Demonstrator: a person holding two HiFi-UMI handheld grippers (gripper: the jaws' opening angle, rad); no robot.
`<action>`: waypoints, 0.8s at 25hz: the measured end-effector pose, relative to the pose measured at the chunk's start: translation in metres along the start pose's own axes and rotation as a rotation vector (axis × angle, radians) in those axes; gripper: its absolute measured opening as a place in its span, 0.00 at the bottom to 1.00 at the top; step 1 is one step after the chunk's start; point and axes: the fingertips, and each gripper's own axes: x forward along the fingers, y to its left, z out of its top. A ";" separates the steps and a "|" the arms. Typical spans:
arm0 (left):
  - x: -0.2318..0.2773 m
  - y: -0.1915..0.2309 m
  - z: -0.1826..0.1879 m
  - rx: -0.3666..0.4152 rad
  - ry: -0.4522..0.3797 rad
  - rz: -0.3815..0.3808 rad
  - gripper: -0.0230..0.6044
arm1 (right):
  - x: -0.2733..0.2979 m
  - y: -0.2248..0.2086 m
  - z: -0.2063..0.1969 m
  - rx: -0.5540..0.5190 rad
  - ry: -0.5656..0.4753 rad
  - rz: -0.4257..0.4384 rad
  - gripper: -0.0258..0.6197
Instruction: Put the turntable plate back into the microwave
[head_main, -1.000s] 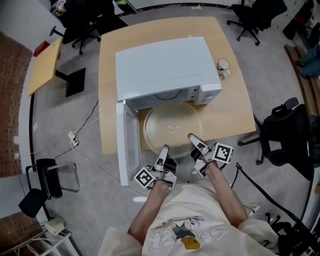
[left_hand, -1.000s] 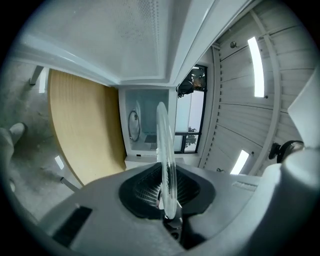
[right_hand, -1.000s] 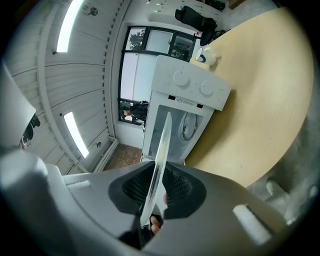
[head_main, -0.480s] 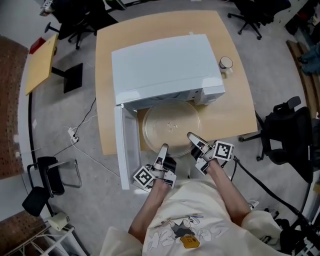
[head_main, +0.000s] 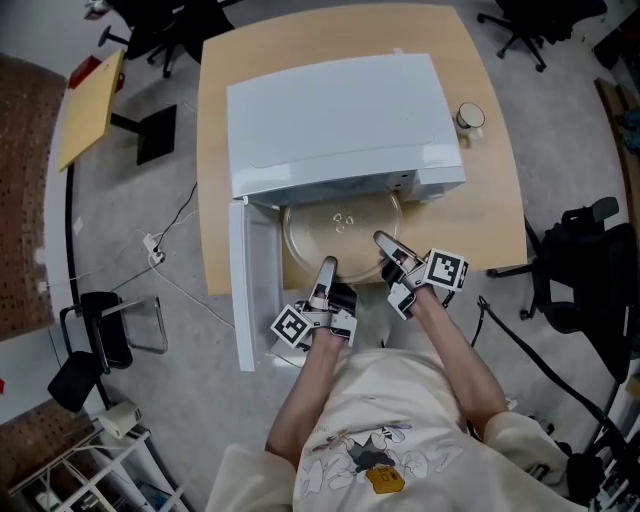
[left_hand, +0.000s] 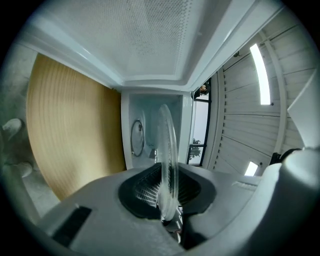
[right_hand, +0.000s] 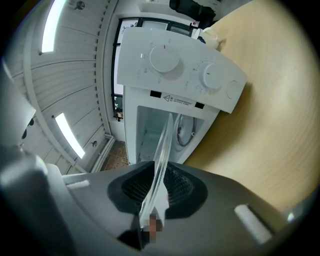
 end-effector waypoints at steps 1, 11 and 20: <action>0.005 0.001 0.002 -0.003 -0.012 -0.003 0.10 | 0.006 0.000 0.003 0.000 0.001 0.012 0.14; 0.048 0.028 0.051 -0.017 -0.155 -0.018 0.10 | 0.048 -0.018 -0.006 0.021 0.121 0.016 0.23; 0.081 0.040 0.064 -0.007 -0.145 -0.013 0.11 | 0.084 -0.032 0.002 0.102 0.114 0.051 0.15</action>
